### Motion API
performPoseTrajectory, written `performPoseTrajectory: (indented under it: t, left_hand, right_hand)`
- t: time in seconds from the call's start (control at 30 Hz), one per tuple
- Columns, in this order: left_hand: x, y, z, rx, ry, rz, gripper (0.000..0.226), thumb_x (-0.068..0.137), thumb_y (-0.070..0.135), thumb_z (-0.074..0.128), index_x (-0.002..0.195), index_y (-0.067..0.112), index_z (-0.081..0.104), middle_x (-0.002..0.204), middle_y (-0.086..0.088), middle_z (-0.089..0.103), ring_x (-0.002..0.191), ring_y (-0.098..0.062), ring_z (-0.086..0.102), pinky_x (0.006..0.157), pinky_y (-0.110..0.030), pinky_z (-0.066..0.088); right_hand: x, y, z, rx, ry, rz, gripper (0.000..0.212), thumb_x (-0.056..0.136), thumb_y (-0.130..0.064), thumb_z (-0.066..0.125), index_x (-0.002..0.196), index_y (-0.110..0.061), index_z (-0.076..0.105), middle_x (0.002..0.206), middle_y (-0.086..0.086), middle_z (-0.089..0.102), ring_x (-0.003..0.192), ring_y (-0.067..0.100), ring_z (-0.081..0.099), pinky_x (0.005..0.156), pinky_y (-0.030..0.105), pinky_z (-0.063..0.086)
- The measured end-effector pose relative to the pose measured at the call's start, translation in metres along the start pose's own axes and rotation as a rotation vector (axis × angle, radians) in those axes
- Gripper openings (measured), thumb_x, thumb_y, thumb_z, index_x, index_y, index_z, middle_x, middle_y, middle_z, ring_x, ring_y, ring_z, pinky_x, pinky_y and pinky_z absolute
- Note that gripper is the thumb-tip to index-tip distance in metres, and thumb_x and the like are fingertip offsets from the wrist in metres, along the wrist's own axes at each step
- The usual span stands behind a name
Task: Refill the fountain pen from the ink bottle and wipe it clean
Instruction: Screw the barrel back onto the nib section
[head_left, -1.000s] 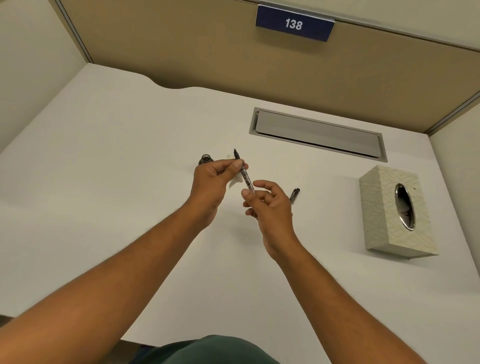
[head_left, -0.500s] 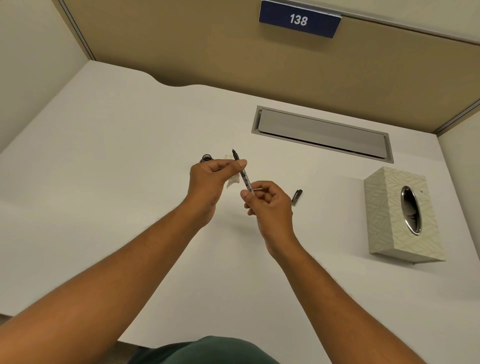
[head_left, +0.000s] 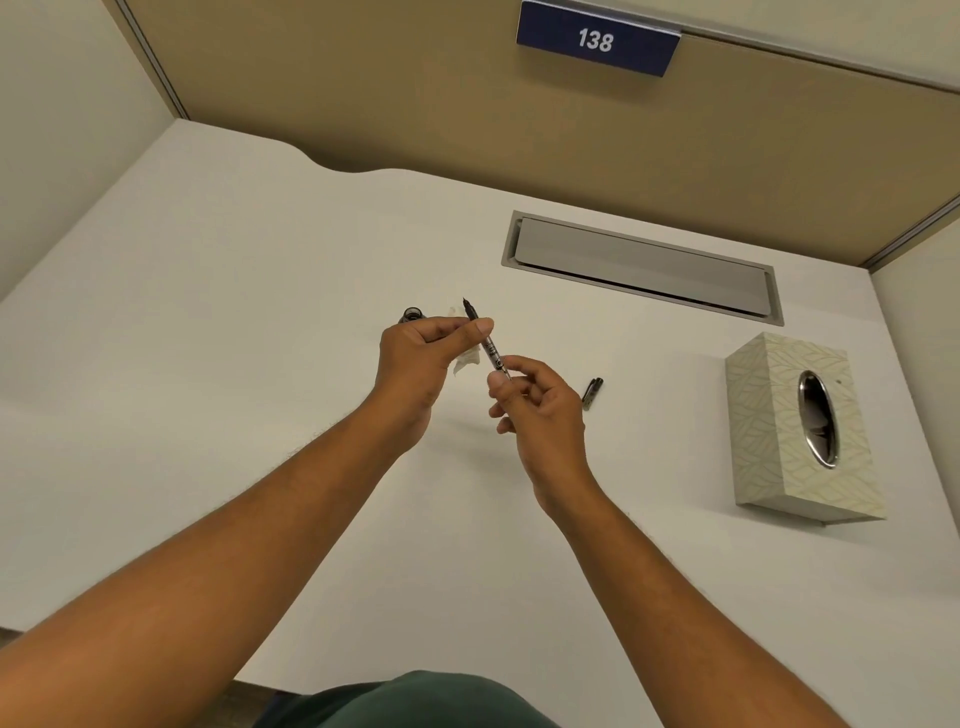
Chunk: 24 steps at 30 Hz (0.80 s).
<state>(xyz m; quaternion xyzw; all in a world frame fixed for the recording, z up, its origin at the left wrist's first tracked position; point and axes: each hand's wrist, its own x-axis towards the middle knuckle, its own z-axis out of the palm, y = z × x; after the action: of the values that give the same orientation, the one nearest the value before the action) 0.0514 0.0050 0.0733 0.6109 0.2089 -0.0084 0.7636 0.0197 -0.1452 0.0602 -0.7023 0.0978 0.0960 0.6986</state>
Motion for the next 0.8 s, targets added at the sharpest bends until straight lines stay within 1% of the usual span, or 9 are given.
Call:
performPoseTrajectory:
  t: [0.07, 0.13, 0.37, 0.43, 0.5, 0.57, 0.63, 0.73, 0.8]
  left_hand:
    - [-0.0003, -0.0008, -0.0002, 0.001, 0.000, -0.003, 0.020, 0.081, 0.028, 0.088, 0.093, 0.013, 0.085, 0.087, 0.004, 0.079, 0.096, -0.013, 0.070, 0.092, -0.025, 0.045]
    - [-0.0006, -0.0014, -0.0011, 0.004, -0.004, 0.002, 0.020, 0.081, 0.029, 0.088, 0.094, 0.013, 0.085, 0.090, 0.001, 0.080, 0.098, -0.013, 0.071, 0.095, -0.027, 0.046]
    - [-0.0035, -0.0020, -0.0035, 0.027, -0.047, 0.020, 0.022, 0.085, 0.027, 0.085, 0.099, 0.010, 0.085, 0.094, -0.002, 0.082, 0.095, -0.009, 0.073, 0.094, -0.025, 0.046]
    - [-0.0046, -0.0018, -0.0039, 0.030, -0.044, 0.019, 0.022, 0.086, 0.027, 0.085, 0.100, 0.010, 0.084, 0.095, -0.002, 0.082, 0.092, -0.006, 0.073, 0.093, -0.023, 0.046]
    - [-0.0055, -0.0020, -0.0045, 0.028, -0.035, 0.011, 0.022, 0.086, 0.027, 0.085, 0.100, 0.010, 0.084, 0.096, -0.002, 0.082, 0.089, -0.004, 0.073, 0.092, -0.023, 0.046]
    - [-0.0067, -0.0030, -0.0045, 0.026, -0.041, 0.006, 0.021, 0.086, 0.026, 0.085, 0.100, 0.010, 0.084, 0.097, -0.003, 0.082, 0.090, -0.005, 0.074, 0.093, -0.023, 0.047]
    - [-0.0083, -0.0050, -0.0038, 0.024, -0.055, 0.004, 0.021, 0.086, 0.026, 0.085, 0.100, 0.010, 0.084, 0.097, -0.004, 0.082, 0.093, -0.008, 0.074, 0.093, -0.023, 0.047]
    - [-0.0096, -0.0065, -0.0032, 0.027, -0.068, 0.006, 0.020, 0.087, 0.026, 0.084, 0.099, 0.010, 0.084, 0.101, -0.008, 0.083, 0.098, -0.011, 0.074, 0.094, -0.024, 0.047]
    - [-0.0093, -0.0076, -0.0036, 0.036, -0.079, 0.011, 0.020, 0.087, 0.026, 0.084, 0.099, 0.010, 0.084, 0.103, -0.010, 0.082, 0.100, -0.014, 0.074, 0.098, -0.026, 0.048]
  right_hand:
    - [-0.0003, 0.0001, 0.0003, 0.007, 0.031, -0.019, 0.008, 0.097, -0.023, 0.077, 0.104, -0.023, 0.075, 0.082, 0.000, 0.076, 0.069, 0.010, 0.069, 0.066, 0.025, 0.056]
    - [-0.0012, 0.0008, 0.0004, 0.015, 0.041, -0.021, 0.002, 0.097, -0.022, 0.076, 0.099, -0.023, 0.076, 0.080, -0.001, 0.076, 0.069, 0.010, 0.069, 0.066, 0.026, 0.055]
    - [-0.0049, 0.0036, -0.0006, 0.009, 0.022, -0.025, 0.007, 0.101, -0.024, 0.071, 0.100, -0.022, 0.077, 0.077, -0.003, 0.075, 0.069, 0.009, 0.067, 0.068, 0.028, 0.055]
    - [-0.0050, 0.0046, -0.0011, -0.022, 0.035, -0.052, 0.005, 0.100, -0.026, 0.073, 0.099, -0.025, 0.077, 0.081, -0.004, 0.078, 0.074, 0.009, 0.070, 0.072, 0.029, 0.058]
    - [-0.0041, 0.0053, -0.0012, -0.075, 0.067, -0.092, 0.006, 0.094, -0.032, 0.079, 0.100, -0.029, 0.079, 0.088, -0.008, 0.079, 0.083, 0.010, 0.072, 0.080, 0.030, 0.061]
    - [-0.0029, 0.0047, -0.0013, -0.103, 0.107, -0.119, 0.013, 0.088, -0.034, 0.085, 0.100, -0.033, 0.081, 0.090, -0.012, 0.079, 0.086, 0.004, 0.071, 0.082, 0.021, 0.059]
    - [-0.0014, 0.0035, -0.0011, -0.114, 0.131, -0.140, 0.013, 0.086, -0.032, 0.087, 0.098, -0.033, 0.081, 0.089, -0.013, 0.080, 0.086, 0.002, 0.072, 0.078, 0.013, 0.056]
    - [0.0003, 0.0042, -0.0019, -0.119, 0.127, -0.149, 0.008, 0.089, -0.030, 0.085, 0.095, -0.033, 0.080, 0.092, -0.014, 0.080, 0.089, 0.002, 0.072, 0.076, 0.010, 0.053]
    - [0.0008, 0.0061, -0.0035, -0.125, 0.110, -0.152, 0.008, 0.091, -0.030, 0.083, 0.093, -0.036, 0.079, 0.093, -0.016, 0.080, 0.091, 0.001, 0.072, 0.077, 0.010, 0.053]
